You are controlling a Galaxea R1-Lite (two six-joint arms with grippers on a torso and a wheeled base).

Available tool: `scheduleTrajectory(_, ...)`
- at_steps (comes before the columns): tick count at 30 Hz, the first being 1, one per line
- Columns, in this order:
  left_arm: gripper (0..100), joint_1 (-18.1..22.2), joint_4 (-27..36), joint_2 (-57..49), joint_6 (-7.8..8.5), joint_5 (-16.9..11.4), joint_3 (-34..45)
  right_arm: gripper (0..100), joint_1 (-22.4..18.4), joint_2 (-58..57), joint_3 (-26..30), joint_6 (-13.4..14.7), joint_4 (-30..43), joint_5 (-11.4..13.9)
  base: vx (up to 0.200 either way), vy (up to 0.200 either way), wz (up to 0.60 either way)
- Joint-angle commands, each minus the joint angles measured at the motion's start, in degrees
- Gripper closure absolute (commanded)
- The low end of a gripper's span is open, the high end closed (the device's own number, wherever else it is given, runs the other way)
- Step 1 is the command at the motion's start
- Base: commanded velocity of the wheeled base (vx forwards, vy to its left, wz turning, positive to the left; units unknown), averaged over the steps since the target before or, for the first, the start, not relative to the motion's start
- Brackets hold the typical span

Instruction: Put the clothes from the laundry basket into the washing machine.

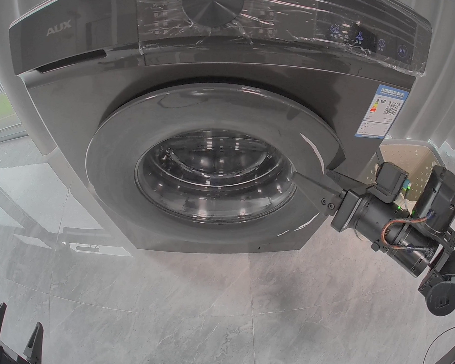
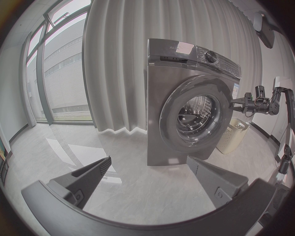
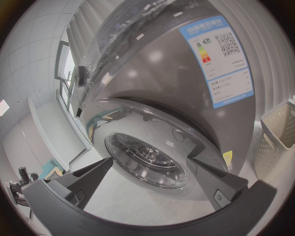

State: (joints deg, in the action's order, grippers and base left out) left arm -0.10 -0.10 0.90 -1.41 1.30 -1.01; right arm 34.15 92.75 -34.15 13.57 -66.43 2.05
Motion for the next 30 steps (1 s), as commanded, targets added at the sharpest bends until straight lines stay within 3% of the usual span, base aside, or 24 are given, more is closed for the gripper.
scheduleTrajectory(1,0,-0.08,0.01,-0.9,0.01,0.01,1.01,0,-1.89,2.18,-3.03,-0.12,-0.55,-2.14,0.0,0.0,0.0)
scheduleTrajectory(12,0,-0.08,0.01,-0.9,-0.08,0.01,1.01,0,-1.63,1.38,-0.83,-0.21,-0.63,-4.25,0.0,0.0,0.0)
scheduleTrajectory(17,0,-0.08,0.01,-0.9,-0.26,0.01,1.01,0,1.8,-6.53,15.07,-1.44,-0.55,-1.26,0.0,0.0,0.0)
scheduleTrajectory(18,0,-0.08,0.01,-0.9,-0.26,0.01,1.01,0,1.8,-6.53,15.07,-1.44,-0.55,-1.26,0.0,0.0,0.0)
scheduleTrajectory(20,0,-0.08,0.01,-0.9,-0.26,0.01,1.01,0,2.07,-14.0,25.36,-2.76,-0.55,-0.29,0.0,0.0,0.0)
scheduleTrajectory(22,0,-0.08,0.01,-0.9,-0.26,0.01,1.01,0,1.71,-16.98,27.99,-3.37,-0.55,-0.2,0.0,0.0,0.0)
scheduleTrajectory(24,0,-0.08,0.01,-0.9,-0.26,0.01,1.01,0,0.57,-28.85,33.44,-3.72,0.77,-0.47,0.0,0.0,0.0)
scheduleTrajectory(27,0,-0.08,0.01,-0.9,-0.17,0.01,1.01,0,-2.77,-37.46,34.15,-3.46,4.2,-1.08,0.0,0.0,0.0)
scheduleTrajectory(30,0,-0.08,0.01,-0.9,-0.17,0.01,1.01,0,-12.96,-50.29,34.15,-4.43,17.65,-1.52,0.0,0.0,0.0)
